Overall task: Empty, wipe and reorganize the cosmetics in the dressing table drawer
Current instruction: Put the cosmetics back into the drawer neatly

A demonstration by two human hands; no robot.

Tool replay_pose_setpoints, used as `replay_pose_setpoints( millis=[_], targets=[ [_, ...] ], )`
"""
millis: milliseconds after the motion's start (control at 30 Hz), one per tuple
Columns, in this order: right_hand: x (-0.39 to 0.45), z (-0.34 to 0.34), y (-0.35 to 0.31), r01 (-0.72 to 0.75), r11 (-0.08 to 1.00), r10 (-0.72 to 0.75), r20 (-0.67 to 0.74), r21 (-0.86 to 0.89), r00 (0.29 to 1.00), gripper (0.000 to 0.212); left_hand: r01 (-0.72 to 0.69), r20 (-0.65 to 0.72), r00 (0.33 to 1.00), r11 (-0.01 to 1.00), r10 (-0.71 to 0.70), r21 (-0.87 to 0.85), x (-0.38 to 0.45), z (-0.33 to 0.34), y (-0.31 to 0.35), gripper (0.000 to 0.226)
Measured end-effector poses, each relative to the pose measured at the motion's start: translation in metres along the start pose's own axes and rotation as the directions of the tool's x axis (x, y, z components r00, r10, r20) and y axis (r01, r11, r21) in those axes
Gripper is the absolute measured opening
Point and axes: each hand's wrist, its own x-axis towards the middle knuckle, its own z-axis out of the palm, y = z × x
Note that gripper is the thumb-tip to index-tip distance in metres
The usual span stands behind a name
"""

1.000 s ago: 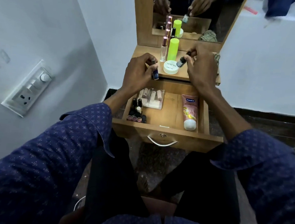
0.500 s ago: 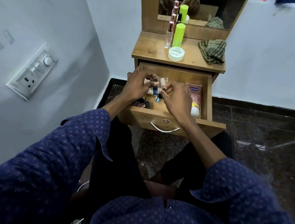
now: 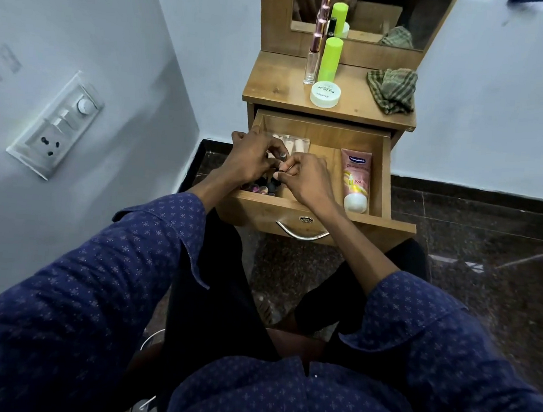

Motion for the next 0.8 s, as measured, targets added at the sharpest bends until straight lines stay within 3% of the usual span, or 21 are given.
replay_pose_setpoints(
  millis=[133, 367, 567, 800],
  targets=[
    [0.0, 0.001, 0.001, -0.01, 0.996, -0.001, 0.13, 0.086, 0.992, 0.015, 0.004, 0.022, 1.0, 1.0, -0.004, 0.019, -0.001, 0.0, -0.005, 0.019],
    [0.006, 0.002, 0.007, -0.202, 0.959, 0.158, 0.216, 0.201, 0.964, 0.028, 0.0, 0.032, 0.999, 0.998, -0.002, 0.057, -0.001, -0.002, -0.006, 0.018],
    [0.015, -0.001, 0.006, -0.265, 0.945, 0.236, 0.162, 0.193, 0.958, 0.029, 0.01, 0.026, 1.0, 0.999, -0.01, 0.031, -0.002, -0.002, -0.007, 0.018],
    [0.026, 0.004, 0.009, -0.168, 0.986, 0.167, 0.075, 0.003, 0.983, 0.019, 0.024, 0.006, 1.0, 1.0, -0.024, -0.009, -0.002, -0.001, -0.005, 0.016]
  ],
)
